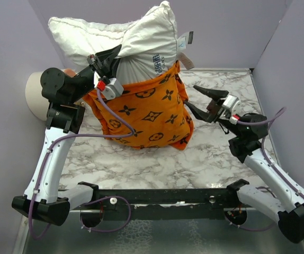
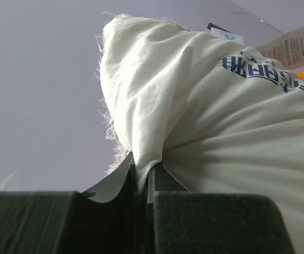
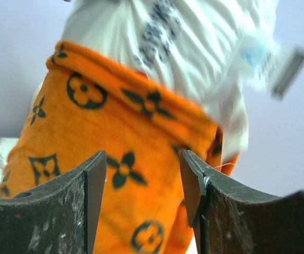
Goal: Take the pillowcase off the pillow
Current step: Remove the pillow from the pillowcase.
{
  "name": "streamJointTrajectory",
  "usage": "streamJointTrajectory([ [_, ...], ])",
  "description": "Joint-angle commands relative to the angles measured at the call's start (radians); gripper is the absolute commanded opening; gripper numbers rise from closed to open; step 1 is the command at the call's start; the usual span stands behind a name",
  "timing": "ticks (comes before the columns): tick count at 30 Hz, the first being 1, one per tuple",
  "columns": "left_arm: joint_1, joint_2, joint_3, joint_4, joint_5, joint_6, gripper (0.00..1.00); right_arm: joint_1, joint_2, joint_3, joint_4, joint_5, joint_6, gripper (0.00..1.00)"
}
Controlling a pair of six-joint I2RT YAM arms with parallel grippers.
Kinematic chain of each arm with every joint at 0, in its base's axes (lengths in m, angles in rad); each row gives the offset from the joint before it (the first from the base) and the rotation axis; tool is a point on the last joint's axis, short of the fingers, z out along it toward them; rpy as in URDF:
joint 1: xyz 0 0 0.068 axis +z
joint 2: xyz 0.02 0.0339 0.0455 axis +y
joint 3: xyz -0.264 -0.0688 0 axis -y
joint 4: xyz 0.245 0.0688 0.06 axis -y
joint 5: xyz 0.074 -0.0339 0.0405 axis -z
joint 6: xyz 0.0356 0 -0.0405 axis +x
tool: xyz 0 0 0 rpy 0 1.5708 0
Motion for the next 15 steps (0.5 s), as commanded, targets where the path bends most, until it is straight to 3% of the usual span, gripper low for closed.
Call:
streamJointTrajectory([
  [1,0.005,-0.057,0.052,0.123,0.020,-0.001,0.00,0.101,0.120,0.216,-0.221,-0.108,-0.408,0.55],
  [7,0.005,-0.057,0.061,0.096,0.025,-0.002,0.00,0.261,0.287,0.509,-0.529,-0.073,-0.738,0.51],
  [10,0.006,-0.059,0.063,0.092,0.026,0.006,0.00,0.305,0.346,0.594,-0.646,-0.043,-0.826,0.48],
  [15,0.006,-0.065,0.061,0.090,0.036,0.004,0.00,0.347,0.397,0.635,-0.692,0.043,-0.891,0.42],
])
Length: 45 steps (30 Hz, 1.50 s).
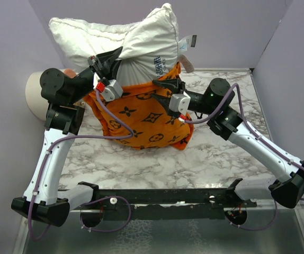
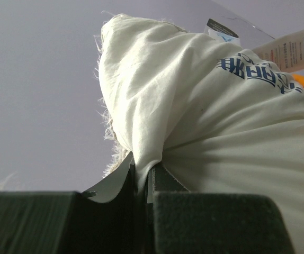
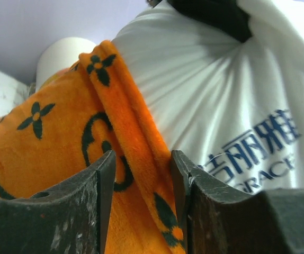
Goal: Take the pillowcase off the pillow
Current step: Remove the pillow from the pillowcase.
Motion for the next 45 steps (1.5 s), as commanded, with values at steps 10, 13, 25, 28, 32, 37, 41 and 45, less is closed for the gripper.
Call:
streamJointTrajectory([
  [10,0.005,-0.057,0.065,0.124,0.025,-0.003,0.00,0.047,0.066,0.052,-0.200,0.161,-0.165,0.27],
  [13,0.004,-0.050,0.076,0.125,0.019,-0.017,0.00,0.047,0.047,-0.001,-0.181,0.160,-0.139,0.18],
  [25,0.005,-0.007,0.137,0.173,-0.053,-0.027,0.00,0.046,-0.030,-0.344,-0.086,0.178,0.005,0.01],
  [28,0.005,0.019,0.172,0.196,-0.092,-0.029,0.00,0.046,-0.057,-0.488,-0.024,0.189,0.088,0.01],
  [32,0.005,0.064,0.232,0.245,-0.163,-0.038,0.00,0.047,-0.089,-0.693,0.141,0.179,0.247,0.01],
  [37,0.005,0.113,0.309,0.336,-0.247,-0.125,0.00,0.081,-0.055,-0.708,0.163,0.206,0.333,0.01],
  [41,0.005,0.083,0.284,0.326,-0.167,-0.178,0.00,0.080,-0.112,-0.603,0.182,0.229,0.430,0.25],
  [45,0.005,0.017,0.200,0.286,-0.018,-0.205,0.00,0.019,-0.201,-0.541,0.352,0.199,0.593,0.59],
])
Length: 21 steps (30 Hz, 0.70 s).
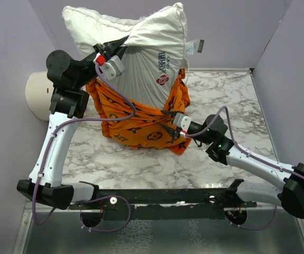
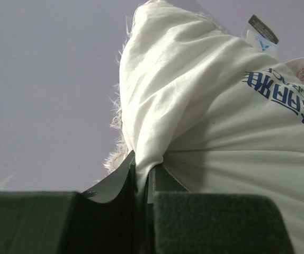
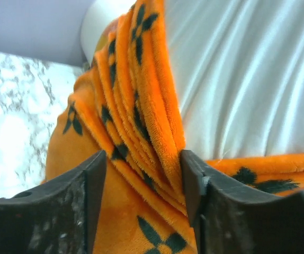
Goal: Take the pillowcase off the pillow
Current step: Remove the pillow from the pillowcase.
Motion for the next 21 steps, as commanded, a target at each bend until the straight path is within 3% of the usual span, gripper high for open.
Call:
streamJointTrajectory([
  [1,0.017,-0.156,-0.002,0.299,0.033,-0.012,0.00,-0.075,-0.064,0.077,-0.009,-0.067,0.286,0.61],
  [6,0.017,-0.200,-0.041,0.252,0.113,-0.015,0.00,-0.272,-0.008,0.252,-0.026,-0.172,0.607,0.65],
  [13,0.017,-0.228,-0.051,0.225,0.146,-0.008,0.00,-0.495,0.098,0.345,-0.115,-0.129,0.982,0.64],
  [17,0.017,-0.237,-0.065,0.222,0.156,0.001,0.00,-0.525,0.179,0.427,-0.155,-0.082,1.061,0.67],
  [21,0.017,-0.243,-0.084,0.220,0.157,0.006,0.00,-0.525,0.270,0.510,-0.048,-0.207,1.161,0.78],
])
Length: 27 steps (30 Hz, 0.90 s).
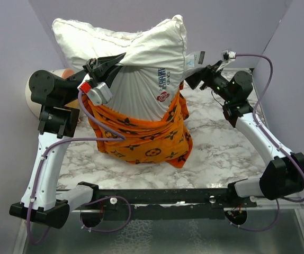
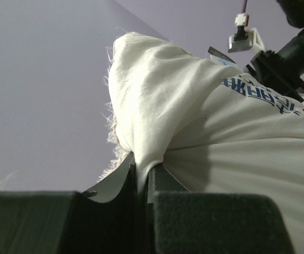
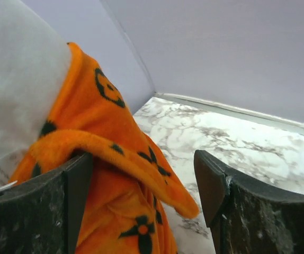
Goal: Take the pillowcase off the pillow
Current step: Remove the pillow from the pillowcase.
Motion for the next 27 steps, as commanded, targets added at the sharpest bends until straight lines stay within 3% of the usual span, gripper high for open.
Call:
streamJointTrajectory([
  [1,0.001,-0.071,0.014,0.213,-0.021,0.043,0.00,0.003,0.086,0.118,0.099,-0.138,0.215,0.80],
  [6,0.001,-0.074,-0.007,0.216,-0.019,0.052,0.00,0.003,0.097,0.119,0.207,-0.188,0.329,0.84],
  [9,0.001,-0.079,-0.021,0.216,-0.015,0.072,0.00,0.003,0.077,0.167,0.032,-0.113,0.296,0.83],
  [13,0.001,-0.090,-0.040,0.216,-0.010,0.096,0.00,0.003,0.034,0.272,-0.329,0.154,0.220,0.82],
  [15,0.001,-0.096,-0.044,0.209,-0.009,0.111,0.00,0.003,-0.008,0.252,-0.319,0.196,0.200,0.82],
  [23,0.001,-0.092,-0.042,0.210,-0.007,0.112,0.00,0.014,-0.005,0.280,-0.254,-0.009,0.239,0.82],
  [27,0.001,-0.086,-0.033,0.215,-0.013,0.111,0.00,0.058,0.032,0.304,-0.314,-0.012,0.192,0.81],
])
